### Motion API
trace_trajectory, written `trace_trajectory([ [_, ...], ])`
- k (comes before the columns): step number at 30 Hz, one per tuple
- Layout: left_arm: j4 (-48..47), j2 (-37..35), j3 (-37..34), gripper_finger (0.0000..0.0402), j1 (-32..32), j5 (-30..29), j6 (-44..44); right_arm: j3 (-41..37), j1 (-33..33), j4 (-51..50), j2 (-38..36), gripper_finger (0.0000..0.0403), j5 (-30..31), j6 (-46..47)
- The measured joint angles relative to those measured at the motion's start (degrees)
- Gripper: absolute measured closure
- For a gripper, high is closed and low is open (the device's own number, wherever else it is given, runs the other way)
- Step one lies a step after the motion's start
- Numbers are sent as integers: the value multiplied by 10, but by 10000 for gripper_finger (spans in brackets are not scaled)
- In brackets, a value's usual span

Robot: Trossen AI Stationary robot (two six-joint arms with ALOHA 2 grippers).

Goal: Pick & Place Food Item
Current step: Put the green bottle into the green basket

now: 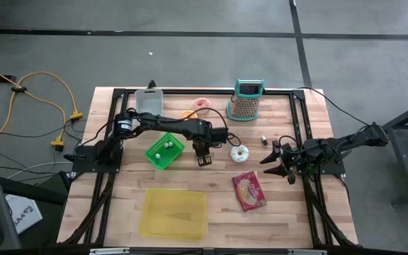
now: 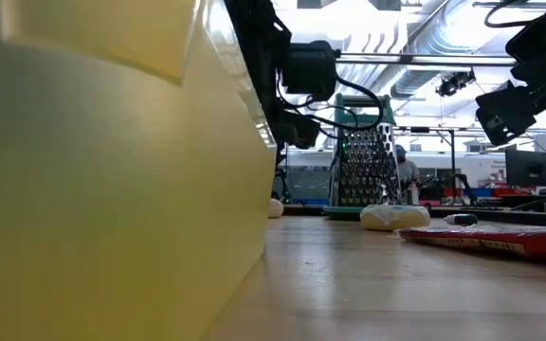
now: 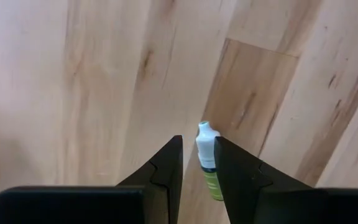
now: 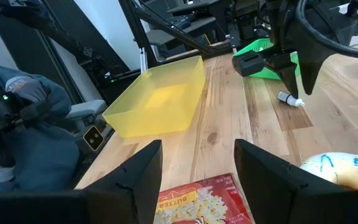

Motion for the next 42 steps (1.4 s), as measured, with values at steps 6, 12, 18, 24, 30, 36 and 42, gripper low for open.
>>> trace_trajectory([
  [6, 6, 7, 0, 316, 3, 14, 7, 0, 0, 0, 0, 215, 0, 0],
  [12, 11, 12, 0, 316, 3, 25, 12, 0, 0, 0, 0, 215, 0, 0],
  [18, 11, 11, 0, 316, 3, 26, 8, 0, 0, 0, 0, 215, 0, 0],
  [24, -6, 10, 0, 316, 3, 37, 39, 0, 0, 0, 0, 215, 0, 0],
  [30, -55, -10, 0, 316, 3, 61, 169, 0, 0, -1, 0, 215, 0, 0],
  [36, -68, -42, 0, 316, 3, 64, 305, 0, 0, -1, 0, 215, 0, 0],
  [42, -69, -49, 0, 316, 6, 136, 468, 0, 0, -1, 0, 215, 0, 0],
])
